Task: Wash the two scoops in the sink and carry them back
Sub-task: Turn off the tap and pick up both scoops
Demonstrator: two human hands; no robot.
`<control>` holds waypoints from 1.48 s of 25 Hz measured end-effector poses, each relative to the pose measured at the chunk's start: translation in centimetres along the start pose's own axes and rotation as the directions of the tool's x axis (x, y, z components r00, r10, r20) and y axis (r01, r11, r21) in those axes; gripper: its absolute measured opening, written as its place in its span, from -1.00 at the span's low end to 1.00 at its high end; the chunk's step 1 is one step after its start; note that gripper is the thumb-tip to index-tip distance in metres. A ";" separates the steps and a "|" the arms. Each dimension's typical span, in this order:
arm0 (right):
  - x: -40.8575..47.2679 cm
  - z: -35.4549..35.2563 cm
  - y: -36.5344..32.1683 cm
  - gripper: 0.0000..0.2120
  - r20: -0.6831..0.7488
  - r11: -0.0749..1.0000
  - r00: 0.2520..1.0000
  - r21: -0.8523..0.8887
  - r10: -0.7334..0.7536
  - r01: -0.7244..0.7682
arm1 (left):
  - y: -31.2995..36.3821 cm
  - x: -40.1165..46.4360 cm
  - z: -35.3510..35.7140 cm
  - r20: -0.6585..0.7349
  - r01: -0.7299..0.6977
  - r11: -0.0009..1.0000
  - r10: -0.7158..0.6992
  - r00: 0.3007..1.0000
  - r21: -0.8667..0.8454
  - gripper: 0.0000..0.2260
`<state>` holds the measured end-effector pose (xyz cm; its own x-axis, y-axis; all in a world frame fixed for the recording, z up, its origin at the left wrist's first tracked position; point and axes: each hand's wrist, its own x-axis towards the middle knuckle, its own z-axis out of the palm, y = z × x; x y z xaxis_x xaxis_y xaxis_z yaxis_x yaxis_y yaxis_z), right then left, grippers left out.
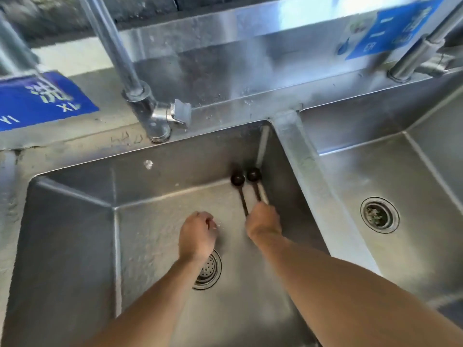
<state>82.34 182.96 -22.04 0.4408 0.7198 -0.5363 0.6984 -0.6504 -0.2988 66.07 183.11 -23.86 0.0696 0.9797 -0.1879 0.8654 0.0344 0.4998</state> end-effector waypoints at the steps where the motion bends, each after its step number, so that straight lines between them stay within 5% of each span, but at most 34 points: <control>1: 0.9 0.9 0.5 -0.72 -0.022 1.000 1.000 -0.020 0.019 -0.019 | 0.6 0.3 1.6 0.036 0.015 0.999 -0.013 0.999 -0.031 -0.83; 7: 6.0 3.6 1.1 -0.70 -0.084 0.999 0.996 -0.029 0.031 -0.033 | 3.6 4.6 8.0 0.171 0.080 0.993 -0.064 0.983 -0.089 -0.73; 10: 7.3 4.7 0.8 -0.76 -0.083 0.999 0.996 0.008 0.037 -0.036 | 4.6 6.4 10.0 0.172 0.216 0.972 -0.198 0.965 -0.094 -0.71; 18: 7.8 5.0 1.1 -0.74 -0.077 0.999 0.997 -0.012 0.030 -0.031 | 5.1 6.7 10.6 0.142 0.299 0.950 -0.285 0.948 -0.088 -0.73; 37: -6.7 -0.9 -0.3 -0.77 -0.018 0.999 0.999 0.017 -0.034 0.035 | 0.1 -4.4 -4.4 0.007 0.224 0.969 -0.226 0.974 0.107 -0.91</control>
<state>79.72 178.55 -17.66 0.4266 0.7459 -0.5115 0.7037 -0.6290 -0.3303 63.65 179.64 -19.26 -0.1241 0.9451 -0.3022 0.9072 0.2314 0.3513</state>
